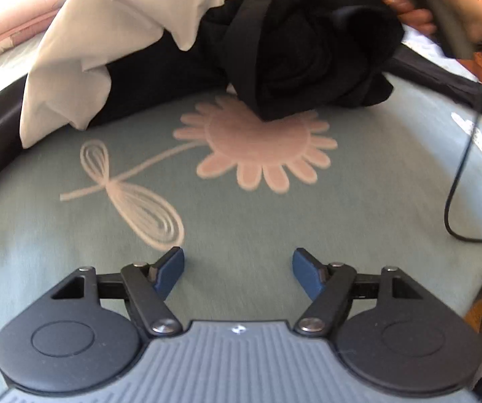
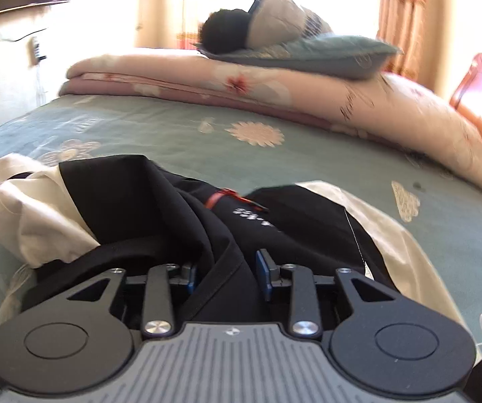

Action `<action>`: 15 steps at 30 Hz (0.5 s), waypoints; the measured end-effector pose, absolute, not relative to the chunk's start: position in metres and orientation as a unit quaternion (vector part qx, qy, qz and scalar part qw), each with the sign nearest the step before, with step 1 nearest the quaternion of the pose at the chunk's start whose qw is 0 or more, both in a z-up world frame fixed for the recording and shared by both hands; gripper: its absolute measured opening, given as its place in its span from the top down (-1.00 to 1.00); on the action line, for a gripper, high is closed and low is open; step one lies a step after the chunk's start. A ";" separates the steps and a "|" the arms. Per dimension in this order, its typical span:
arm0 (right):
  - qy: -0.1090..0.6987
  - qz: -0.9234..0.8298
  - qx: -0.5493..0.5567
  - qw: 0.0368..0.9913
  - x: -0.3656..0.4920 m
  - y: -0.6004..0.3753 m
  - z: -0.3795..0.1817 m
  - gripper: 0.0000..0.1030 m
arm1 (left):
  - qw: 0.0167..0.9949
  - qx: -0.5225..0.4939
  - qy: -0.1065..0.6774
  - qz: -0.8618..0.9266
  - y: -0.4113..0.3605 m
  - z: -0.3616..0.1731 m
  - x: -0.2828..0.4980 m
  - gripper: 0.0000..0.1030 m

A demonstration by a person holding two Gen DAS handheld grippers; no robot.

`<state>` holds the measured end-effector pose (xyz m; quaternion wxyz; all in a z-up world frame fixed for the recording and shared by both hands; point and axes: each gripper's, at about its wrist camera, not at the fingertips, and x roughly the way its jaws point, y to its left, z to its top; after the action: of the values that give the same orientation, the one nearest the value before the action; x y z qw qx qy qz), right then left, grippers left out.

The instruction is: Fold clothes

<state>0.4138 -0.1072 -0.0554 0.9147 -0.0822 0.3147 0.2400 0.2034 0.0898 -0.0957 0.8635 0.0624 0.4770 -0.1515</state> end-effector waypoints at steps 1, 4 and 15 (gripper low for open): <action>0.322 0.234 -0.073 0.914 0.427 -0.107 -0.064 0.15 | 0.865 0.061 0.474 -0.153 0.090 -0.096 0.209 -0.40; 0.342 0.221 -0.061 0.911 0.459 -0.108 -0.086 0.06 | 0.866 0.055 0.473 -0.155 0.090 -0.100 0.221 -0.41; 0.355 0.248 0.034 0.901 0.451 -0.146 -0.074 -0.24 | 0.874 0.071 0.460 -0.143 0.079 -0.092 0.223 -0.45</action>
<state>0.4511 -0.1456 -0.0745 0.9007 0.0340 0.3548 0.2484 0.2231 0.0787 -0.0922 0.8735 0.0712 0.4599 -0.1428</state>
